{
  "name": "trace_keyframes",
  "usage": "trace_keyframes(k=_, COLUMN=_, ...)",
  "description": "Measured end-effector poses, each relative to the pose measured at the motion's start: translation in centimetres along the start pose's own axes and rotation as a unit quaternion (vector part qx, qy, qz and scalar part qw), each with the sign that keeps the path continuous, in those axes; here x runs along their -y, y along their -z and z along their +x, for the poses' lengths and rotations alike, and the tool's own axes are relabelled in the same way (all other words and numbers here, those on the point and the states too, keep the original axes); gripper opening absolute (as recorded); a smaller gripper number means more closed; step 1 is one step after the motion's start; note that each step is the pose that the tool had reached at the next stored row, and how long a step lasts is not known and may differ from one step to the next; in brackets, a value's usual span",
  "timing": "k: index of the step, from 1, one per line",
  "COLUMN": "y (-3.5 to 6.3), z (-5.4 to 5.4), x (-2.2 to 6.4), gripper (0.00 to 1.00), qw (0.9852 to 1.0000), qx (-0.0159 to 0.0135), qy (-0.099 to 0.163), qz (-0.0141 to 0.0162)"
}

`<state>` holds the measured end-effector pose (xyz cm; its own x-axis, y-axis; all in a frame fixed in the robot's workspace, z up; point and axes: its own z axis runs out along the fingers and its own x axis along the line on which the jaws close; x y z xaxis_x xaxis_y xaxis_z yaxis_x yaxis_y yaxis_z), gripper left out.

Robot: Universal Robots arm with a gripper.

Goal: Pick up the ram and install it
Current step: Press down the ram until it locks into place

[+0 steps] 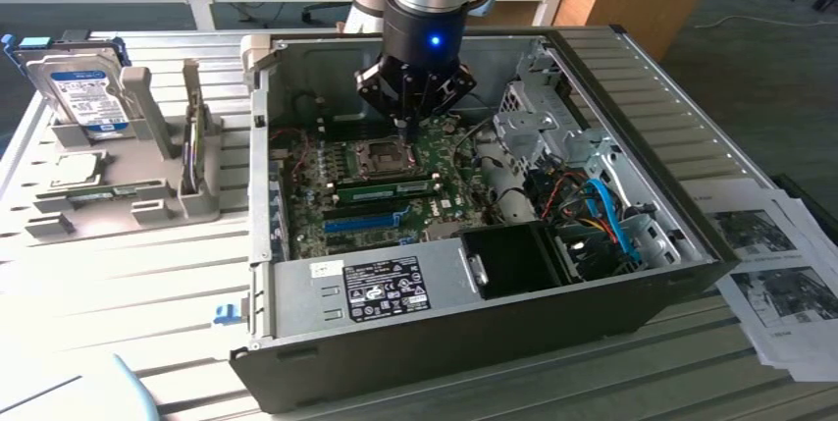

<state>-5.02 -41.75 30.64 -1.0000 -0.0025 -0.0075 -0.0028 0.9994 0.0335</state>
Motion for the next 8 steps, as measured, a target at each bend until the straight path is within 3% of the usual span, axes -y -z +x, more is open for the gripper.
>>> trace_keyframes(k=5, y=-0.07, z=0.00, x=0.00, gripper=0.09, qw=1.0000, qx=-0.0007, qy=0.001, qz=-0.0001)
trace_keyframes(k=8, y=-0.14, z=0.00, x=0.01, gripper=0.09, qw=1.0000, qx=-0.0025, qy=0.002, qz=0.0000)
